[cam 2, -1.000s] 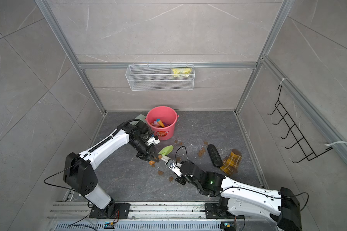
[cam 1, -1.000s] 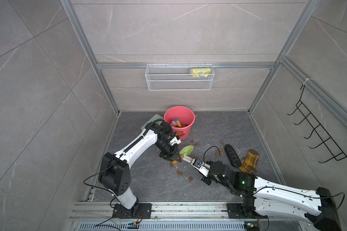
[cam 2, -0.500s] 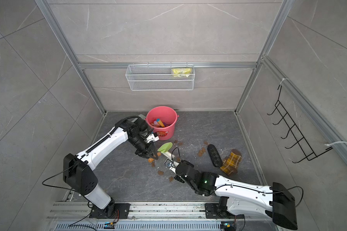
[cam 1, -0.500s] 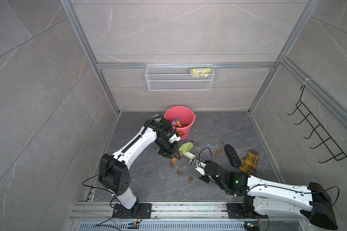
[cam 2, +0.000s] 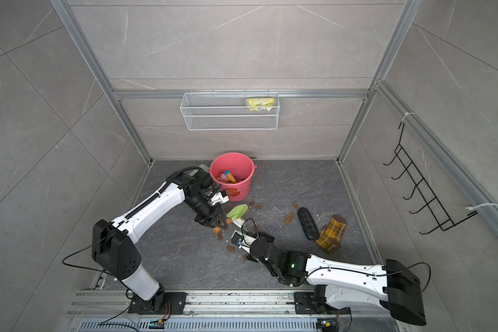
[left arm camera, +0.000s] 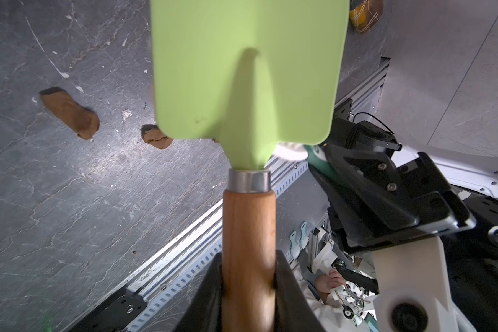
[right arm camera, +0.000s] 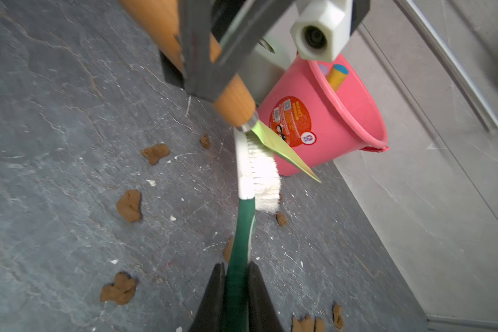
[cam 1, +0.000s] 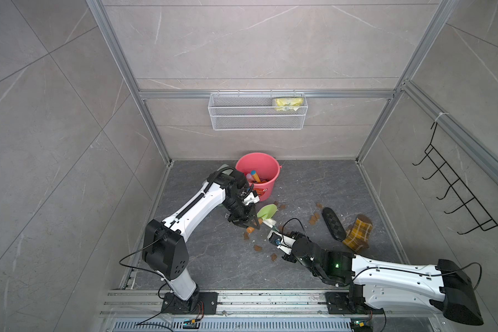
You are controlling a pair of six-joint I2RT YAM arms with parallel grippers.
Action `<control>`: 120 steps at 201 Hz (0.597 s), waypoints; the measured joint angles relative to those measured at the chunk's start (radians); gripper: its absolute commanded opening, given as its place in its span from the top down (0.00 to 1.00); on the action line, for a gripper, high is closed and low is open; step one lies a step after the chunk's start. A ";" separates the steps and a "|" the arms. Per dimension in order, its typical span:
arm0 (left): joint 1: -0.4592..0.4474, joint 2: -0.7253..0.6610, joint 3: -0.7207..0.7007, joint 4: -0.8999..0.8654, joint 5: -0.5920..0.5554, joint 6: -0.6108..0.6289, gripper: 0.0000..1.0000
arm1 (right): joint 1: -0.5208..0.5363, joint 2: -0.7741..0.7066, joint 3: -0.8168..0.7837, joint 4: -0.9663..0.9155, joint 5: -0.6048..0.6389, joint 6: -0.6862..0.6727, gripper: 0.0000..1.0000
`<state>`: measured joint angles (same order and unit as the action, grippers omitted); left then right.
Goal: Brush the soil off the hand trowel and place it into the bucket
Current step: Brush off the soil from the hand trowel.
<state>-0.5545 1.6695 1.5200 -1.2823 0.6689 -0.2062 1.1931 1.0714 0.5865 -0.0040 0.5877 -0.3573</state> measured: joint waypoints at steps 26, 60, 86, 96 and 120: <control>0.000 -0.001 0.000 -0.008 0.010 0.000 1.00 | -0.035 0.000 -0.021 0.019 0.056 0.001 1.00; 0.002 -0.001 0.000 -0.010 0.023 0.000 1.00 | -0.049 0.000 -0.033 0.036 0.067 0.001 1.00; 0.008 -0.002 0.002 -0.012 0.048 -0.009 1.00 | -0.039 0.000 -0.034 0.047 0.021 -0.003 1.00; 0.008 -0.003 0.003 -0.012 0.056 -0.014 1.00 | -0.023 0.000 -0.035 0.059 0.005 -0.010 1.00; 0.008 -0.005 0.004 -0.012 0.072 -0.019 1.00 | 0.002 0.000 -0.035 0.086 -0.024 -0.023 1.00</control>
<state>-0.5461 1.6646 1.5238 -1.2942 0.7410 -0.2253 1.1946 1.0718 0.5510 0.0818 0.5640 -0.3801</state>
